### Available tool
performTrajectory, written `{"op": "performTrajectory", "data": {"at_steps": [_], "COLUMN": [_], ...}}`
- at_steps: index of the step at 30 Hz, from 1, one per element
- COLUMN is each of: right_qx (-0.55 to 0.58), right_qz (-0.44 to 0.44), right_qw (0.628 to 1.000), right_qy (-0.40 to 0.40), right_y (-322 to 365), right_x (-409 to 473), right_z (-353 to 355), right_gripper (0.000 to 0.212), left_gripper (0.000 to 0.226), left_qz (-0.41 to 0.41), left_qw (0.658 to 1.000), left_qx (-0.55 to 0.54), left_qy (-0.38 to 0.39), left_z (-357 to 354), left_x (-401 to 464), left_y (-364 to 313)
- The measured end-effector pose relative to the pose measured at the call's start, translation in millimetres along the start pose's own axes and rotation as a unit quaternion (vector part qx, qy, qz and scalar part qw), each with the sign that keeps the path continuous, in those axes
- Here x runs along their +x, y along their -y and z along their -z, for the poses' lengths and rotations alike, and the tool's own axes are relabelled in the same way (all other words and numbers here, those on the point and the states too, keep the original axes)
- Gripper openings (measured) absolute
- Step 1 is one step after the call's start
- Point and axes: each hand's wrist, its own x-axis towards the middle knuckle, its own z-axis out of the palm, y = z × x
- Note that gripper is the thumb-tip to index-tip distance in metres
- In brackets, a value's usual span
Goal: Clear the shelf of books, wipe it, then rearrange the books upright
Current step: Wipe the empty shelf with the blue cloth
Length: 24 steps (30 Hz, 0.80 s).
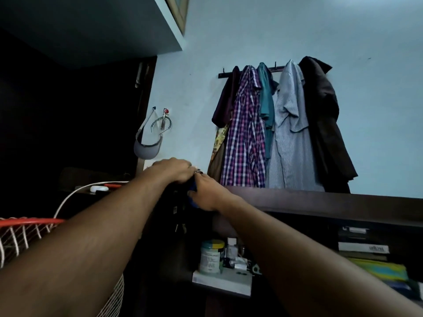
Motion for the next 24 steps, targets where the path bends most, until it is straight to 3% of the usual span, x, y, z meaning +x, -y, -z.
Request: {"op": "performTrajectory", "data": {"at_steps": [3,8,12,17,20,24], "right_qx": [0.0,-0.011,-0.008,0.028,0.073,0.11], "right_qz": [0.006,-0.002,-0.024,-0.047,-0.087,-0.162], "right_qw": [1.0,1.0,0.999,0.994,0.982,0.964], "right_qy": [-0.01,-0.017,-0.041,-0.096,-0.152,-0.177], "right_y": [-5,-16,-19,-17,-24,-53], "right_x": [-10,-27,-47,-98,-162,-289], "right_z": [-4,-1,19,46,57,59], "right_gripper": [0.05,0.047,0.051,0.053,0.053,0.055], "left_gripper": [0.069,0.074,0.088,0.08,0.066,0.044], "left_qz": [0.068,0.088,0.06,-0.037,-0.119,-0.203], "left_qw": [0.997,0.996,0.994,0.989,0.984,0.955], "left_qx": [-0.005,-0.026,0.027,0.013,-0.085,-0.206], "left_qy": [0.024,0.002,-0.083,-0.142,-0.098,0.06], "left_z": [-5,5,15,28,16,-18], "left_x": [-3,-19,-38,-65,-104,-178], "left_y": [-1,-10,-21,-61,-117,-205]}}
